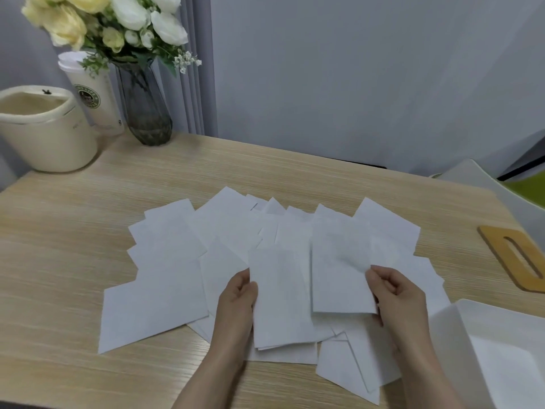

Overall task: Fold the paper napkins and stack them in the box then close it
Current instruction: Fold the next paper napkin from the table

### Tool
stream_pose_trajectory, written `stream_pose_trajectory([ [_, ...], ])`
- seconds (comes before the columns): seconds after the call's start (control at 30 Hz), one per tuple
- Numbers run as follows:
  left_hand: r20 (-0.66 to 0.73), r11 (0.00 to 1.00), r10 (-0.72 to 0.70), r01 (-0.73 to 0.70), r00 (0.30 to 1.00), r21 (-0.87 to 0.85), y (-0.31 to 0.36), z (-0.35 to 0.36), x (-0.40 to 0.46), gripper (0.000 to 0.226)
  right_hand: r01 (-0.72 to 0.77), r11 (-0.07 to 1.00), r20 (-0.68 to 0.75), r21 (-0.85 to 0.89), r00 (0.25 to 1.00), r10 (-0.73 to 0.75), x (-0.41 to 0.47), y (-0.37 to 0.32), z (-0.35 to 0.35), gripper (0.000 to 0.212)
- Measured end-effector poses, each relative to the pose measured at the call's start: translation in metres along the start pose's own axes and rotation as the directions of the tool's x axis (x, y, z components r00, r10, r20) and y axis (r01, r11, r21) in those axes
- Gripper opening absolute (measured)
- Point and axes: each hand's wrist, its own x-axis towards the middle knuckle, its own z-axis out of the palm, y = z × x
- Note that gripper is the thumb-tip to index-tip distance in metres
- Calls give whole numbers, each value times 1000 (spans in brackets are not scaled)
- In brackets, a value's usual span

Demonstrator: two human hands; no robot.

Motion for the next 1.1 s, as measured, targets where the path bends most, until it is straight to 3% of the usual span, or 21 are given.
stream_pose_trajectory([
  [0.13, 21, 1000, -9, 8, 1000, 24, 0, -2, 2, 30, -123, 982, 119, 146, 987, 106, -9, -11, 10, 5],
  [0.27, 16, 999, -35, 35, 999, 12, 0, -3, 3, 29, -209, 969, 292, 131, 942, 163, -25, -11, 36, 7],
  [0.37, 9, 999, -49, 49, 999, -1, 1, -3, 3, 22, -224, 969, 341, 107, 924, 176, -37, -6, 51, 7],
  [0.53, 4, 998, -45, 45, 999, -36, 2, -2, 4, 20, -158, 987, 327, 39, 935, 137, -41, 5, 60, 8],
  [0.97, 25, 1000, -1, 1, 1000, -25, -3, -2, 5, 24, -149, 988, 305, -47, 940, 156, -39, 8, 58, 7],
  [1.1, 32, 999, 20, -19, 999, -29, 0, 0, 3, 28, 35, 991, 231, -128, 973, -5, -44, 6, 55, 11],
])
